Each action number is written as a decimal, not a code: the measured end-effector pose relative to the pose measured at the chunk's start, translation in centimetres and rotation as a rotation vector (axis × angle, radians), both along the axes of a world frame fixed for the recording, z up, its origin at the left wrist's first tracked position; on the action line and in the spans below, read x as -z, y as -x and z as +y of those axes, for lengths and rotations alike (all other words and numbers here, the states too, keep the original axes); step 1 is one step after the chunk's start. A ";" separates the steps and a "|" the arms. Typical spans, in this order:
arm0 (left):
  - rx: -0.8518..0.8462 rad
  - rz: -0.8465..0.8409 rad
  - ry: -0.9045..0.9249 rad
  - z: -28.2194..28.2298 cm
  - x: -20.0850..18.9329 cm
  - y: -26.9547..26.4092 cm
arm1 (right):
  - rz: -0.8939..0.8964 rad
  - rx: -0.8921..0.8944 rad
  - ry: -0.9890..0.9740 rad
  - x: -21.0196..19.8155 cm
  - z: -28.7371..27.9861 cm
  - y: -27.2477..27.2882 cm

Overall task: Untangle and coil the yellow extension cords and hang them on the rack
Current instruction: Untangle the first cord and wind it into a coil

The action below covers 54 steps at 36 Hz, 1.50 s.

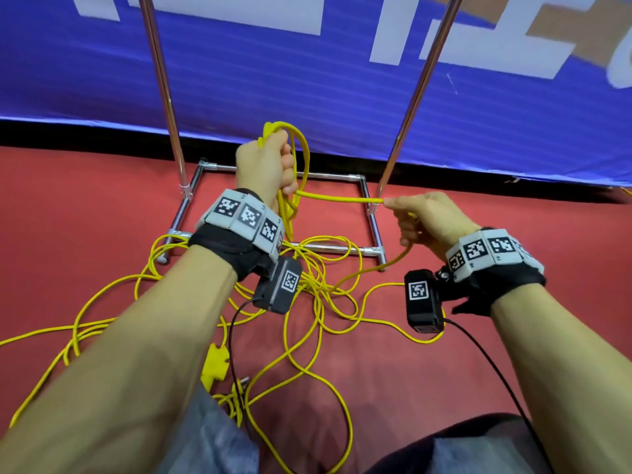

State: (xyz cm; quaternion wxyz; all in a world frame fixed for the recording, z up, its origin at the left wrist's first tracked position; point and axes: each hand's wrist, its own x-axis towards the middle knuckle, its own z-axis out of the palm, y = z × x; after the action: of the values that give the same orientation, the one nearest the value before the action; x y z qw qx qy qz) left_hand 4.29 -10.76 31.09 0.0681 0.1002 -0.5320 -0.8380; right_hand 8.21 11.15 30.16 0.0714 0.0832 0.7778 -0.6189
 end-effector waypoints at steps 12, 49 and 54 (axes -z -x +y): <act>0.163 -0.011 0.389 1.8 1.7 -1.4 | 0.037 -0.014 0.372 -2.1 -4.3 0.4; 0.128 -0.049 0.110 3.9 2.0 -2.3 | 0.343 -0.226 -0.263 0.2 -7.4 0.2; 0.060 0.012 0.122 2.9 1.3 -1.1 | 0.166 -0.320 -0.100 1.0 -6.5 -0.5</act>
State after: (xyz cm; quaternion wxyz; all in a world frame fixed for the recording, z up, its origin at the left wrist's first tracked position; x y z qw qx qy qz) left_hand 5.39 -7.85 29.83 0.0520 0.0750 -0.5845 -0.8063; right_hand 8.74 4.68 29.19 0.1000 -0.0895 0.8140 -0.5651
